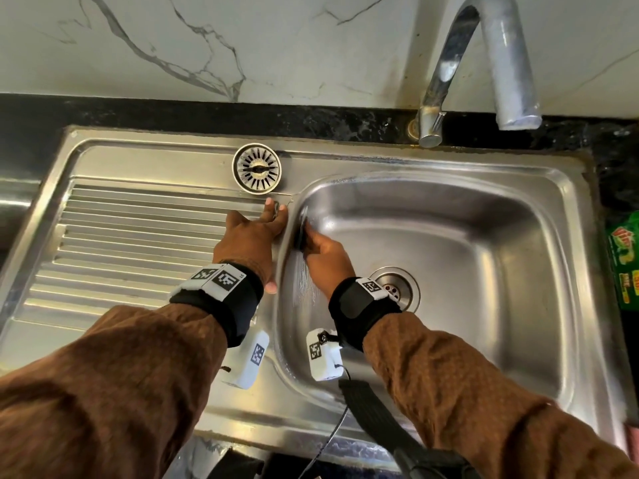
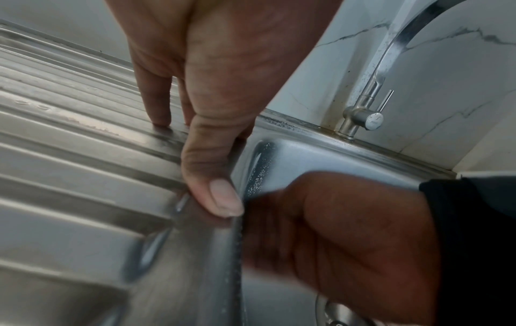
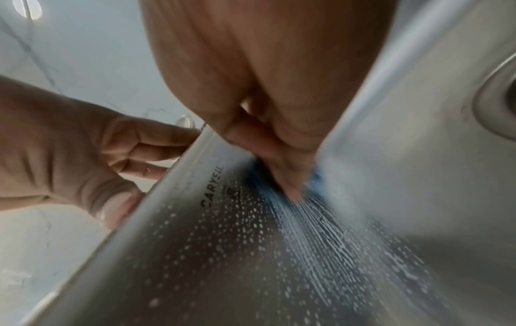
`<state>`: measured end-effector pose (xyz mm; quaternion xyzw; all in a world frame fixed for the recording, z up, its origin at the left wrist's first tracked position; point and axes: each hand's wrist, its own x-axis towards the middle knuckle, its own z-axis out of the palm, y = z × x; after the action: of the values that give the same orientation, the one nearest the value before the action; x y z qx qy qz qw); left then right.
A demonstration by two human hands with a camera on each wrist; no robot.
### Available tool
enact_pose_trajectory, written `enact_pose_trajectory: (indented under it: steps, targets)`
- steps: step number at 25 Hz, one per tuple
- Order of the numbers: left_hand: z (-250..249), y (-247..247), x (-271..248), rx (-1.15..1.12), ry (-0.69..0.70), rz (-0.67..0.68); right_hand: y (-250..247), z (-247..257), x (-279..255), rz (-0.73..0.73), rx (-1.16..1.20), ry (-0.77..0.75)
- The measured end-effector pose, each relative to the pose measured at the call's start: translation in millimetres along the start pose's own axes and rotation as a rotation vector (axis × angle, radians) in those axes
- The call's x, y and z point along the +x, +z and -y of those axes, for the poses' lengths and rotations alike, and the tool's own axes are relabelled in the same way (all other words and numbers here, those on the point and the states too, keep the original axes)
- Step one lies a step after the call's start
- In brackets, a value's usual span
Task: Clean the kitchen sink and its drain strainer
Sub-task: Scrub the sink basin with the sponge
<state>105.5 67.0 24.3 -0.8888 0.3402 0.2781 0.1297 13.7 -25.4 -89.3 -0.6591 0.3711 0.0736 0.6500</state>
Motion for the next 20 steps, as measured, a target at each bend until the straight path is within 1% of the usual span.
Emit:
enact_pose_trajectory:
  steps: [1, 2, 3, 4, 5, 6, 7, 8, 9, 10, 11, 12, 13, 14, 15, 16, 17, 18, 19, 20]
  targets:
    - [-1, 0, -1, 0.006, 0.005, 0.001, -3, 2, -5, 0.116, -0.183, 0.033]
    - [-2, -1, -1, 0.009, 0.009, -0.004, -3, 4, -11, 0.212, -0.265, 0.115]
    - [-3, -2, -1, 0.005, 0.008, -0.008, -3, 5, -12, 0.222, -0.257, 0.160]
    - [-2, -2, 0, -0.001, 0.005, -0.006, -1, 5, -13, 0.189, -0.174, 0.106]
    - [-1, -1, 1, -0.005, 0.004, -0.003, 0, 10, -15, 0.124, -0.055, 0.022]
    - [0, -1, 1, -0.005, 0.008, 0.000, 2, 5, -12, 0.043, 0.032, 0.018]
    - [0, -1, 1, -0.002, 0.013, 0.000, 2, 4, -17, 0.053, 0.039, 0.067]
    - [0, -1, 0, -0.001, 0.017, -0.001, 2, 2, -23, 0.124, -0.023, 0.147]
    - [-1, -1, -1, 0.002, 0.017, -0.007, 1, -6, -26, 0.234, -0.126, 0.230]
    - [-1, -1, -1, 0.010, 0.018, -0.015, -1, -6, -30, 0.281, -0.082, 0.310]
    - [-1, -1, -1, 0.017, 0.018, -0.021, -1, -3, -32, 0.285, -0.003, 0.295]
    - [-1, 0, 0, 0.023, 0.018, -0.021, -4, -1, -31, 0.196, 0.130, 0.222]
    - [1, 1, 2, 0.029, 0.016, -0.017, -6, 1, -26, 0.084, 0.174, 0.135]
    - [2, 2, 2, 0.031, 0.015, -0.015, -6, 4, -24, 0.070, 0.163, 0.109]
    - [2, 3, 3, 0.031, 0.016, -0.012, -8, 10, -30, 0.126, 0.078, 0.109]
    - [2, 3, 4, 0.033, 0.021, -0.014, -9, 15, -40, 0.243, -0.029, 0.195]
    - [2, 3, 4, 0.030, 0.023, -0.016, -9, 18, -47, 0.361, -0.118, 0.329]
    - [2, 3, 4, 0.028, 0.022, -0.020, -10, 17, -48, 0.411, -0.118, 0.380]
    - [2, 3, 4, 0.029, 0.021, -0.021, -13, 18, -48, 0.405, -0.069, 0.346]
    - [2, 3, 4, 0.021, 0.021, -0.019, -15, 23, -45, 0.301, 0.024, 0.256]
